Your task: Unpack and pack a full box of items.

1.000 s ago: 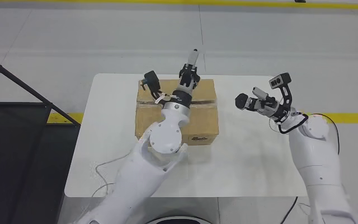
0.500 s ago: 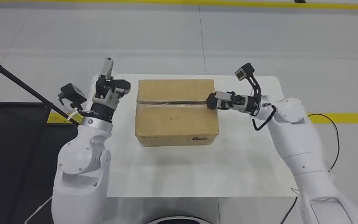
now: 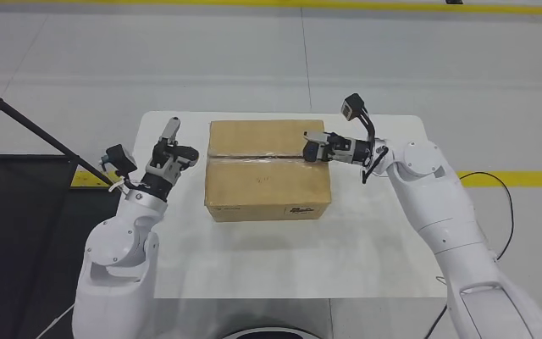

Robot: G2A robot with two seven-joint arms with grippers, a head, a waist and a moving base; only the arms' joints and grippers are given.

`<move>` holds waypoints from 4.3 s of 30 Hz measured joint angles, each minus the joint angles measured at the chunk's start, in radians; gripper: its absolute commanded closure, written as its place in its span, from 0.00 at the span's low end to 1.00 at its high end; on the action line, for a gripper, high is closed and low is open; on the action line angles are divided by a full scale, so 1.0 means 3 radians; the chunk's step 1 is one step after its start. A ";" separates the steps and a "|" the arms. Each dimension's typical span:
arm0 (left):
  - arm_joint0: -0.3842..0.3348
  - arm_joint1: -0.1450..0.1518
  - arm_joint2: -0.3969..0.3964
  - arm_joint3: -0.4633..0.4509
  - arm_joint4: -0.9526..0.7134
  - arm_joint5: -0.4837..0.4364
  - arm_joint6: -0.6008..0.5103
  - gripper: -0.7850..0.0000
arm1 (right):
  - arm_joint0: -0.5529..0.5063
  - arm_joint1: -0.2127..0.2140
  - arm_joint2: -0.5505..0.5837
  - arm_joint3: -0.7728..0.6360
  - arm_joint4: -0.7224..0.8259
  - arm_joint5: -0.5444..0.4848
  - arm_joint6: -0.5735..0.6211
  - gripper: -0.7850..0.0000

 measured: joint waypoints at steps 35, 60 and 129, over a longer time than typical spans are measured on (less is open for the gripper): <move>0.0115 0.0083 0.0120 0.0297 -0.0021 -0.0014 0.0127 0.00 | 0.0470 -0.0490 -0.0808 0.0385 0.0090 0.0276 -0.0343 0.00; 0.0154 0.0134 0.0216 0.0382 -0.0116 -0.0089 0.0063 0.00 | 0.0860 -0.1182 -0.1336 0.1183 0.0428 0.0153 -0.0302 0.00; 0.0037 0.0196 0.0220 0.0434 -0.0168 0.0020 0.0103 0.00 | -0.0525 0.0014 0.0955 -0.0018 0.0101 0.0157 0.0203 0.00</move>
